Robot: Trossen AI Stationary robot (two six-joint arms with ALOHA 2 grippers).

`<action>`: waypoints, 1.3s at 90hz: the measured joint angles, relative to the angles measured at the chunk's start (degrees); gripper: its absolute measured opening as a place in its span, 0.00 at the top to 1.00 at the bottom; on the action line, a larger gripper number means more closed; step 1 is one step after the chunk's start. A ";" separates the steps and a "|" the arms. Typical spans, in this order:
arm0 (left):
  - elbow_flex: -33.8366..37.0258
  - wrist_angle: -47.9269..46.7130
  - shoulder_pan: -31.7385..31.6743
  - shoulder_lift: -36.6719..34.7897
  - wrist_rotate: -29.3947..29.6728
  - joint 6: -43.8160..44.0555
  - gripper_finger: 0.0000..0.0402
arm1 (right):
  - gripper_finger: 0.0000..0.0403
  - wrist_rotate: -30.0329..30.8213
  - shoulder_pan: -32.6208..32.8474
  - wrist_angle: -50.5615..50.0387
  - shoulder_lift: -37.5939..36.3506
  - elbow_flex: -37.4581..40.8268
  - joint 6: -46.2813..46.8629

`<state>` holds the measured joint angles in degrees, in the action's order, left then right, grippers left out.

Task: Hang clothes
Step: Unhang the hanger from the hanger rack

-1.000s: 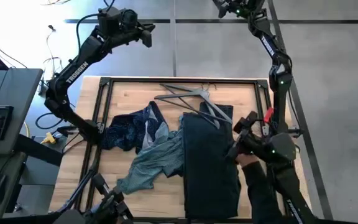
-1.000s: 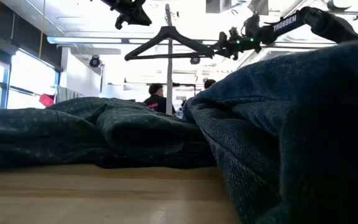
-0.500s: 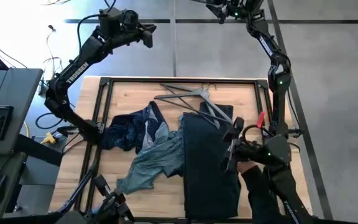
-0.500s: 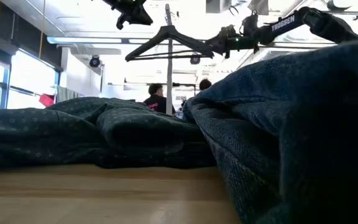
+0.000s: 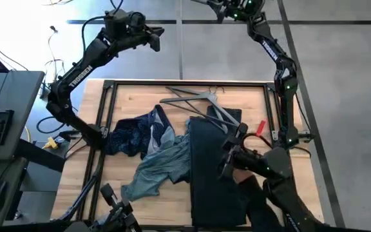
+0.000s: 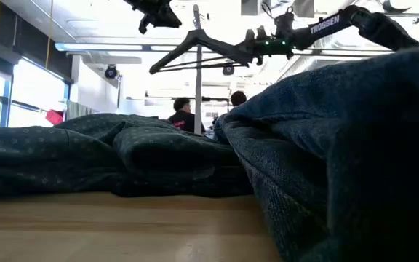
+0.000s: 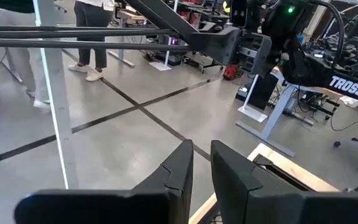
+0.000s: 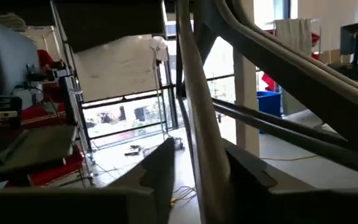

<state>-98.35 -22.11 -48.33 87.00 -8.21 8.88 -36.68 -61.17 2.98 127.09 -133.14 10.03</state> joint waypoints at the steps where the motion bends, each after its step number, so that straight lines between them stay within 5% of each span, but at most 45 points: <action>1: 0.00 0.00 0.04 0.00 0.00 0.00 0.92 | 0.84 0.04 0.06 0.09 0.00 0.00 0.01; 10: 0.00 0.01 0.06 0.00 0.00 -0.02 0.92 | 0.95 -0.01 0.13 0.37 0.00 0.00 0.01; 65: 0.00 0.63 0.17 -3.21 0.43 -3.76 0.92 | 0.95 -9.23 0.86 -5.31 -9.20 0.07 5.84; 94: -0.02 0.46 0.10 -10.25 11.47 -13.00 0.92 | 0.95 -7.69 3.86 -23.48 -16.97 0.07 -0.36; 117: -0.02 0.43 0.08 -12.64 16.84 -17.61 0.92 | 0.95 -6.78 7.57 -24.18 -18.35 0.07 -2.36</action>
<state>-98.37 -21.68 -48.25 74.36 8.63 -8.72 -43.46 -53.60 -21.20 108.73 -133.08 7.67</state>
